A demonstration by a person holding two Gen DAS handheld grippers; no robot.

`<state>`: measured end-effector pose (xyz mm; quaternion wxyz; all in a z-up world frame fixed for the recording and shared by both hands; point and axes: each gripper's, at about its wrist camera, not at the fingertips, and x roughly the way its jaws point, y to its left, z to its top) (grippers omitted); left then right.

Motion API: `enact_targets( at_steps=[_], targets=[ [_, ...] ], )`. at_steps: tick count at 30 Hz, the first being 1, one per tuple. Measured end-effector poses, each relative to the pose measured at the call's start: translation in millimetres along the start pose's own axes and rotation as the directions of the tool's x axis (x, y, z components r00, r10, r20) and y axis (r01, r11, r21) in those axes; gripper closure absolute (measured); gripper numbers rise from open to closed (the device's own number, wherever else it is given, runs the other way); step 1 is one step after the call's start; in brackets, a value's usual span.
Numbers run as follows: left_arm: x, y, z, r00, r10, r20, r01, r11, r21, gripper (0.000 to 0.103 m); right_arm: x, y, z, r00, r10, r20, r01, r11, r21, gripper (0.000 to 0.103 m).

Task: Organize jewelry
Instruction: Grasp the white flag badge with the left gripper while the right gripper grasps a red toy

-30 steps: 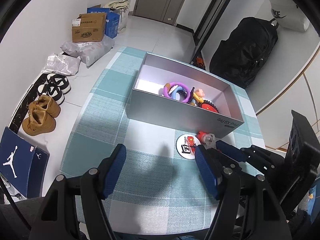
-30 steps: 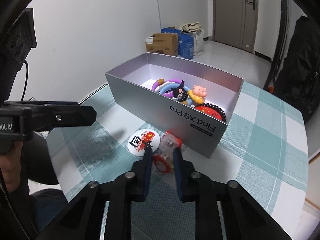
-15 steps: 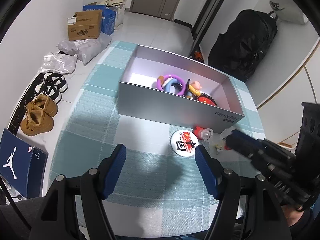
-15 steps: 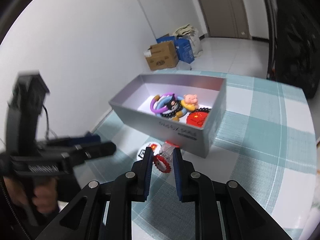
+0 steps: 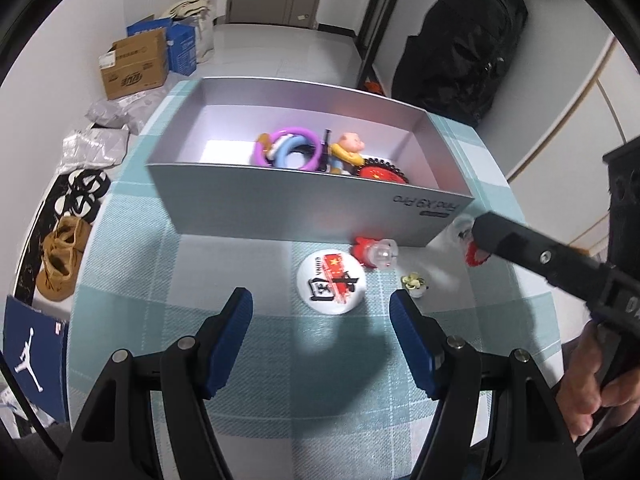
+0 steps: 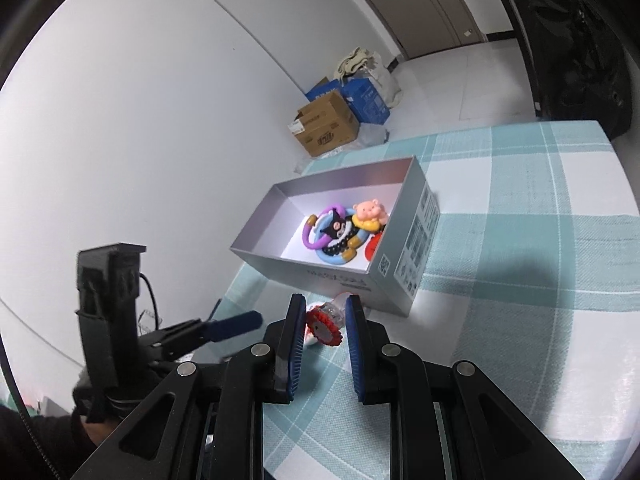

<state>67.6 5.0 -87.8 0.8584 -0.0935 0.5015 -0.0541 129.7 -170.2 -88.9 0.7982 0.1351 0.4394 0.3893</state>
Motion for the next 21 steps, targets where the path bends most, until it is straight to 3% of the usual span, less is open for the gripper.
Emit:
enact_targets(
  at_steps=[10, 17, 21],
  targets=[
    [16.0, -9.7, -1.6, 0.996, 0.084, -0.024, -0.082, 0.994, 0.072, 0.037, -19.1, 0.6, 9.0, 0.999, 0.017, 0.047, -0.017, 1.0, -0.017, 0.084],
    [16.8, -14.1, 0.9, 0.995, 0.099, -0.011, -0.098, 0.99, 0.102, 0.066, -25.8, -0.4, 12.1, 0.998, 0.015, 0.061, -0.014, 1.0, -0.018, 0.084],
    [17.8, -19.1, 3.0, 0.995, 0.094, -0.016, -0.092, 0.989, 0.115, 0.066, -25.9, -0.3, 12.5, 0.998, 0.015, 0.062, -0.014, 1.0, -0.021, 0.084]
  ],
)
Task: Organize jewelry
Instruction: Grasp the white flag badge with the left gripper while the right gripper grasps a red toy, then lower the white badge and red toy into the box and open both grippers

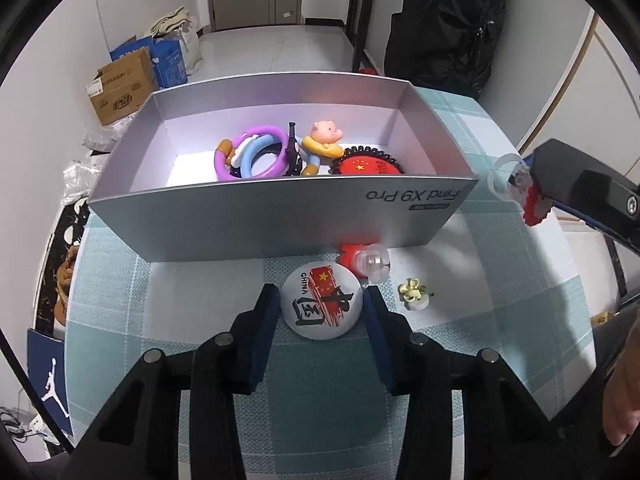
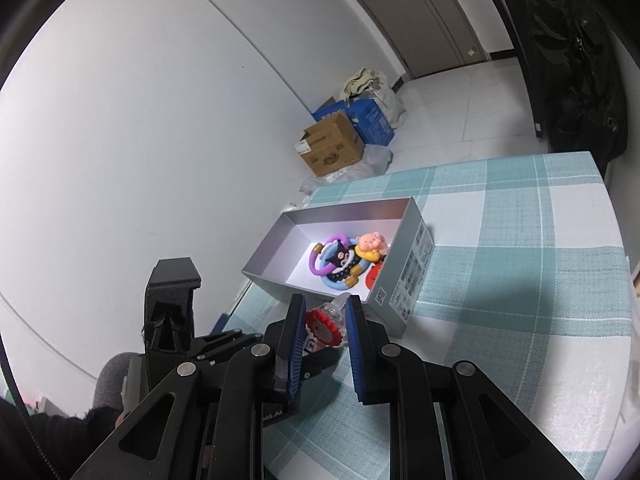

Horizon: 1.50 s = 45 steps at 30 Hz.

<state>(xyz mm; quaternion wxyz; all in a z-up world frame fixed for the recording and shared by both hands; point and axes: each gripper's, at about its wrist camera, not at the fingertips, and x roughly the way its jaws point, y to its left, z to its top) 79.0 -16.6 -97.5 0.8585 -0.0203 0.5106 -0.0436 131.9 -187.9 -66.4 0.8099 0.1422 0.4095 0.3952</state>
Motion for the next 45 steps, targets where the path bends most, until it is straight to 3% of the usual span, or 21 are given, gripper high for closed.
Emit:
enact_targets(
  at_steps=[4, 13, 26, 32, 38, 41, 45],
  targets=[
    [0.5, -4.7, -0.3, 1.0, 0.008, -0.002, -0.008, 1.0, 0.026, 0.066, 1.5, 1.6, -0.1, 1.0, -0.004, 0.0, 0.004, 1.0, -0.005, 0.084],
    [-4.1, 2.2, -1.8, 1.0, -0.023, -0.005, 0.023, 1.0, -0.007, 0.066, 4.9, 1.6, -0.3, 1.0, -0.012, -0.002, 0.012, 1.0, -0.002, 0.084],
    [-29.3, 14.7, 1.9, 0.994, -0.091, 0.065, 0.096, 0.993, -0.072, 0.066, 4.6, 12.3, 5.5, 0.999, -0.002, 0.05, 0.003, 1.0, -0.008, 0.084],
    [-42.1, 20.7, 7.9, 0.98, -0.138, 0.144, 0.153, 0.983, -0.097, 0.066, 6.4, 21.7, 15.7, 0.996, 0.017, 0.087, -0.015, 1.0, -0.028, 0.084],
    [-50.3, 31.3, 20.3, 0.952, -0.171, 0.255, 0.206, 0.972, -0.116, 0.066, 16.1, 27.1, 24.2, 0.995, 0.018, 0.096, -0.014, 0.999, -0.046, 0.084],
    [-49.1, 35.2, 28.0, 0.94, -0.195, 0.279, 0.238, 0.962, -0.13, 0.066, 21.3, 27.6, 29.6, 0.995, 0.017, 0.1, -0.012, 0.999, -0.053, 0.084],
    [-42.8, 39.2, 39.5, 0.94, -0.201, 0.276, 0.246, 0.959, -0.139, 0.066, 27.6, 27.4, 37.9, 0.994, 0.004, 0.107, 0.002, 0.998, -0.055, 0.084]
  ],
)
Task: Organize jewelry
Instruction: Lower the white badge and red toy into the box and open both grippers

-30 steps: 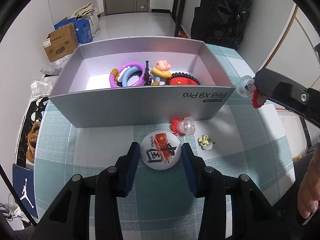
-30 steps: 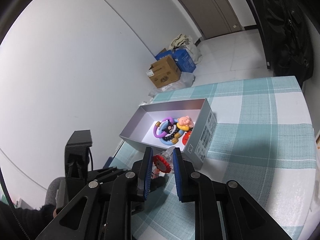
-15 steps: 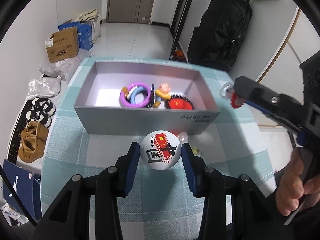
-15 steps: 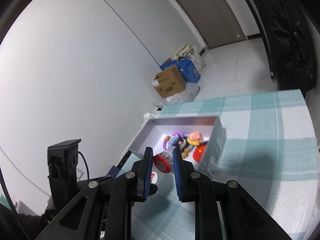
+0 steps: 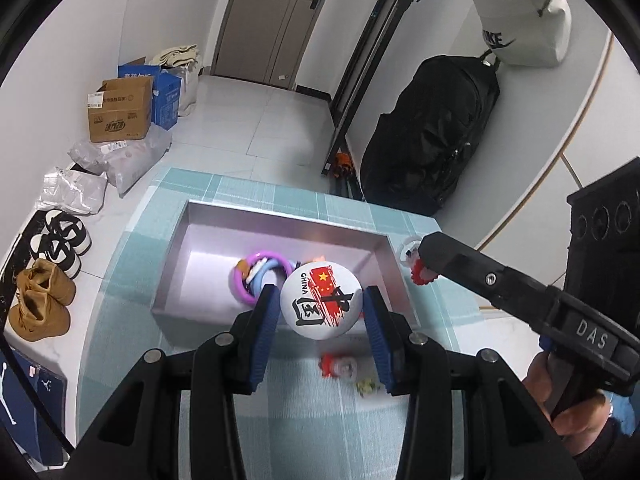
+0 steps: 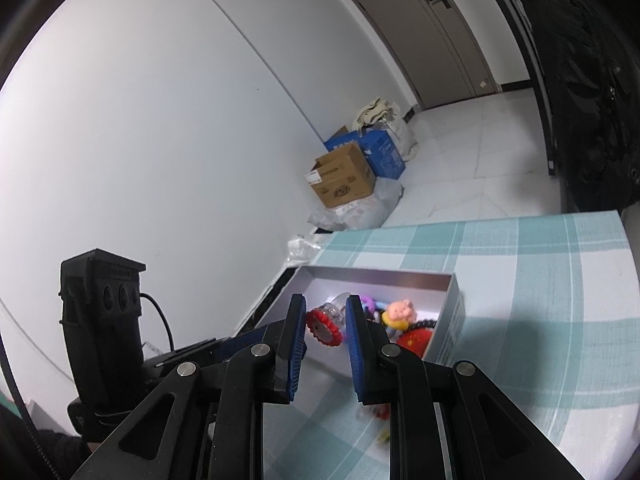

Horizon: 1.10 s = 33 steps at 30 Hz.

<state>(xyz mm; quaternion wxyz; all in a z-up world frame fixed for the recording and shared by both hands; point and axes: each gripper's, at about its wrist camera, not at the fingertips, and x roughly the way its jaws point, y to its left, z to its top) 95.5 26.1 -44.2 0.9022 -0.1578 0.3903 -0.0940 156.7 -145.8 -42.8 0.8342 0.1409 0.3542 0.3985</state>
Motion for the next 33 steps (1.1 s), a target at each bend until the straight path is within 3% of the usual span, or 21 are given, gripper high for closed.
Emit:
enact_targets(
  at_steps=[19, 33],
  targets=[
    [30.5, 11.7, 21.3, 0.998, 0.005, -0.064, -0.007, 0.999, -0.034, 0.066, 27.9, -21.9, 20.2, 1.0, -0.017, -0.015, 0.017, 1.0, -0.007, 0.084],
    [42.7, 14.1, 23.3, 0.995, -0.005, -0.103, -0.001, 0.998, -0.063, 0.066, 41.4, -36.0, 15.4, 0.995, -0.038, -0.087, 0.043, 0.998, 0.054, 0.083]
  ],
)
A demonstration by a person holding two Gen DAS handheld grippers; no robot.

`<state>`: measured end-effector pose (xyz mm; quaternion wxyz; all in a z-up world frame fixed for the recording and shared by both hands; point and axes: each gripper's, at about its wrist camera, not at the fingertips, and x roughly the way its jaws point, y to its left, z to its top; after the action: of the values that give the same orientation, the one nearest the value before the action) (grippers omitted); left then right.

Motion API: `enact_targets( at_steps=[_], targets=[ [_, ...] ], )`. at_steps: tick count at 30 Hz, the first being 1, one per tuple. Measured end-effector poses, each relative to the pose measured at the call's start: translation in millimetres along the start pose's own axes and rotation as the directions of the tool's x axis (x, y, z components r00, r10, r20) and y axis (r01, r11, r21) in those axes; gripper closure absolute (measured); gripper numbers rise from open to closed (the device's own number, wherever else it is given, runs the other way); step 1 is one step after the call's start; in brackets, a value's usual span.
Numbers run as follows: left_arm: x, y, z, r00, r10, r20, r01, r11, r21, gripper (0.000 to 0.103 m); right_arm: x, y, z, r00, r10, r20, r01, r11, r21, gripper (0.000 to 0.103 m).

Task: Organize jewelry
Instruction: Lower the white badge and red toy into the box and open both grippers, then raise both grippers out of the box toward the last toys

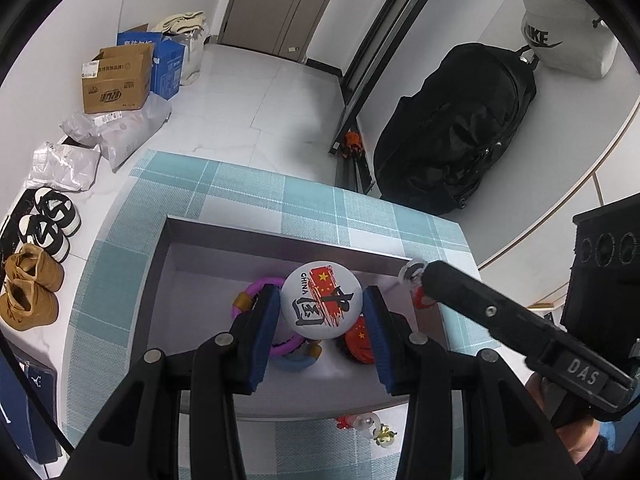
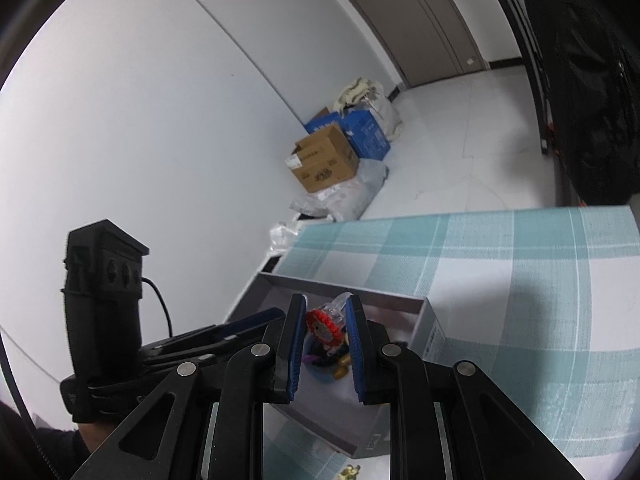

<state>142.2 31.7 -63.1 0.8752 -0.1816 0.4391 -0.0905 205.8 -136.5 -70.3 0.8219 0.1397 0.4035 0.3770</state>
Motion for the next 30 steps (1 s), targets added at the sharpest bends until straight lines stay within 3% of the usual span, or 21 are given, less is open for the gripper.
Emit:
enact_targets(
  at_steps=[5, 8, 12, 17, 20, 30],
  targets=[
    [2.2, -0.8, -0.1, 1.0, -0.015, -0.011, 0.015, 1.0, 0.01, 0.066, 0.7, -5.0, -1.2, 1.0, -0.015, -0.01, 0.015, 0.999, 0.03, 0.081],
    [6.7, -1.1, -0.3, 0.999, 0.015, -0.037, -0.014, 1.0, 0.016, 0.064, -3.2, -5.4, 0.0, 1.0, -0.019, 0.001, 0.019, 0.999, 0.031, 0.08],
    [3.6, -1.7, -1.7, 1.0, 0.002, -0.028, -0.001, 1.0, 0.012, 0.044, -12.9, -4.1, 1.2, 0.999, -0.021, 0.037, 0.02, 0.999, 0.025, 0.072],
    [-2.8, -5.1, -5.9, 0.999, 0.039, -0.01, -0.039, 0.999, 0.031, 0.044, -18.3, -3.7, 1.4, 0.998, -0.025, 0.052, 0.023, 0.999, 0.032, 0.068],
    [-6.2, -6.4, -8.7, 0.999, 0.034, -0.02, -0.034, 0.999, 0.023, 0.044, -20.6, -4.0, -1.0, 0.999, -0.015, 0.049, 0.012, 0.999, 0.049, 0.055],
    [-31.7, -20.5, -23.1, 0.996, 0.067, 0.065, -0.073, 0.993, 0.094, 0.043, -44.5, 7.1, -11.4, 0.994, -0.041, 0.102, 0.039, 0.999, 0.021, 0.043]
  ],
)
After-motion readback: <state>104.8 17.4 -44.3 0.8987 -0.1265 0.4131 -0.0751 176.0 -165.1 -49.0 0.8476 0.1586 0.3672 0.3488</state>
